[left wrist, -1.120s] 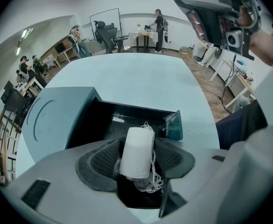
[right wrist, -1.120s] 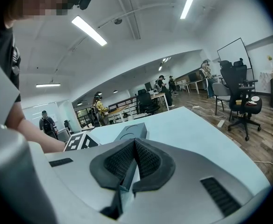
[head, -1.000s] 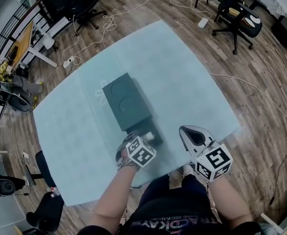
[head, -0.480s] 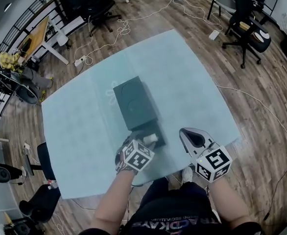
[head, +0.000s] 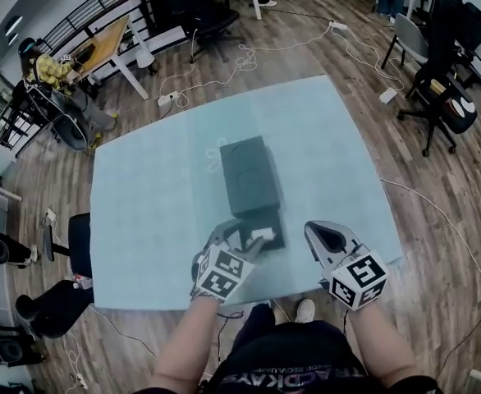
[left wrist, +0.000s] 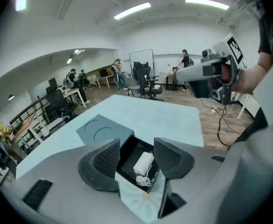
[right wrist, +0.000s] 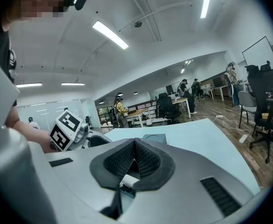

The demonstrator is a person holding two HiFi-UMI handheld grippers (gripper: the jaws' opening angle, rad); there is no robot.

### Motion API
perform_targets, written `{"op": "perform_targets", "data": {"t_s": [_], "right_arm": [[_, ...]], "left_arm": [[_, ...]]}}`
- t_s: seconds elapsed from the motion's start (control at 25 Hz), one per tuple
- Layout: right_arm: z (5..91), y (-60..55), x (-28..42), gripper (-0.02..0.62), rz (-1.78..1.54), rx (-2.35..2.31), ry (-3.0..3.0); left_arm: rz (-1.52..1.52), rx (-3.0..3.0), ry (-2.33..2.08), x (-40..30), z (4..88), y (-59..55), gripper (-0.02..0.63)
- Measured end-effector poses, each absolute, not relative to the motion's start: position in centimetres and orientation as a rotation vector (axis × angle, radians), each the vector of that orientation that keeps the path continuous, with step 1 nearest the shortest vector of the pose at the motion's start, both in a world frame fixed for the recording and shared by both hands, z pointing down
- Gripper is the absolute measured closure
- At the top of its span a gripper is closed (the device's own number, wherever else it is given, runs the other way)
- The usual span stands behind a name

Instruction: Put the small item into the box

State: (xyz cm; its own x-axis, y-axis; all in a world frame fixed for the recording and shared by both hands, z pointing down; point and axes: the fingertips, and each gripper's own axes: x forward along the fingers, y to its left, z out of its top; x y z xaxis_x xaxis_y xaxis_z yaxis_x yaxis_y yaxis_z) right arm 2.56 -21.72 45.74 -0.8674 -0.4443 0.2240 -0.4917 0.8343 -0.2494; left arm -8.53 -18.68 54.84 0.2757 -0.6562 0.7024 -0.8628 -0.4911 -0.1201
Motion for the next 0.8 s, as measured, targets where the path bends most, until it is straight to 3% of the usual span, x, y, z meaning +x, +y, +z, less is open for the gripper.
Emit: {"op": "perform_targets", "data": {"t_s": [0.12,0.36,0.6,0.8], "right_arm": [[44.8,-21.2,1.7,0.577,0.41,0.676,-2.879],[43.3,-19.4,1.0,0.577,0.327,0.567,-2.903],[43.0,-17.6,1.3,0.577,0.298,0.47,-2.927],[43.0,-15.7,1.0,0.577,0.311,0.417,-2.932]], "left_arm": [[0.912,2.304,-1.524,-9.2,52.1,-17.9,0.393],[0.694,2.349,-1.765,-9.6,46.9,-15.0,0.553],[0.466,2.294,-1.916,-9.4,43.9,-11.2,0.571],[0.452,2.251,-1.954,-9.2,43.3,-8.4,0.572]]}}
